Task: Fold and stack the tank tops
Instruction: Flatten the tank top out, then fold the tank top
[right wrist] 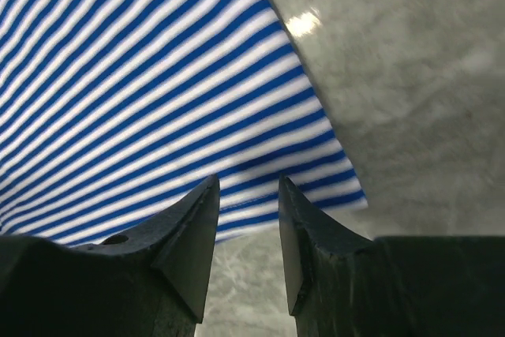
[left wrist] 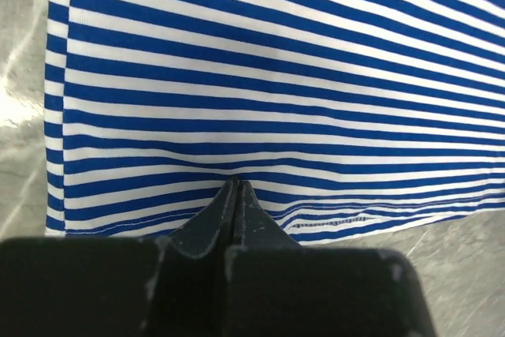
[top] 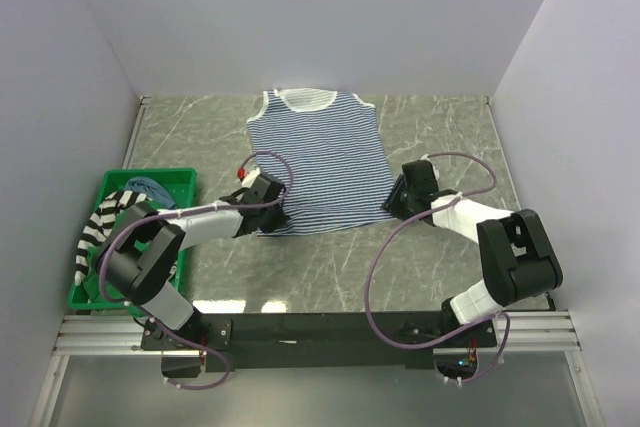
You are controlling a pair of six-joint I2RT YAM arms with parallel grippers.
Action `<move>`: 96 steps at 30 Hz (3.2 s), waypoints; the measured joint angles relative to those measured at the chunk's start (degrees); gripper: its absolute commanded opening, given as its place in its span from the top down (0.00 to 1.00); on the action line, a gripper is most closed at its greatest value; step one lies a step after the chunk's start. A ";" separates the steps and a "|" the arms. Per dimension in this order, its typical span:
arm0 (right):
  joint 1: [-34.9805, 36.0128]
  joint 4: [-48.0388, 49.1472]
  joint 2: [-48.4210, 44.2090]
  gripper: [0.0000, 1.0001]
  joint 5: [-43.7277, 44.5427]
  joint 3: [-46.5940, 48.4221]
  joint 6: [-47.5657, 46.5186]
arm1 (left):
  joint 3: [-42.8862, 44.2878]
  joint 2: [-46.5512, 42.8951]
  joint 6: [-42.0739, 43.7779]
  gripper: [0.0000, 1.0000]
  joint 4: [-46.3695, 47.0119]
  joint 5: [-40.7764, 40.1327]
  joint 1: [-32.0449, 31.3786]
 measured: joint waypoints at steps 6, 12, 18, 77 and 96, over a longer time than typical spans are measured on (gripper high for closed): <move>-2.51 -6.40 -5.97 0.56 0.28 -1.68 -0.39 | -2.40 -2.03 -2.82 0.99 1.03 -1.38 -3.04; -3.82 -11.98 -18.32 0.56 0.55 -5.79 -0.79 | -6.19 -7.41 -4.74 0.99 -2.56 -0.70 -7.96; -3.69 -17.20 -32.15 0.55 0.57 -8.07 -0.83 | -9.16 -13.03 -7.56 0.99 -8.02 -0.24 -14.91; -7.56 -24.02 -35.58 0.56 -1.75 -12.39 3.69 | -7.76 -12.02 -9.44 0.88 -10.16 0.00 -18.36; 18.25 -22.56 -28.50 0.58 2.40 -6.58 1.95 | -1.40 -12.98 -1.44 0.67 -14.73 0.59 13.31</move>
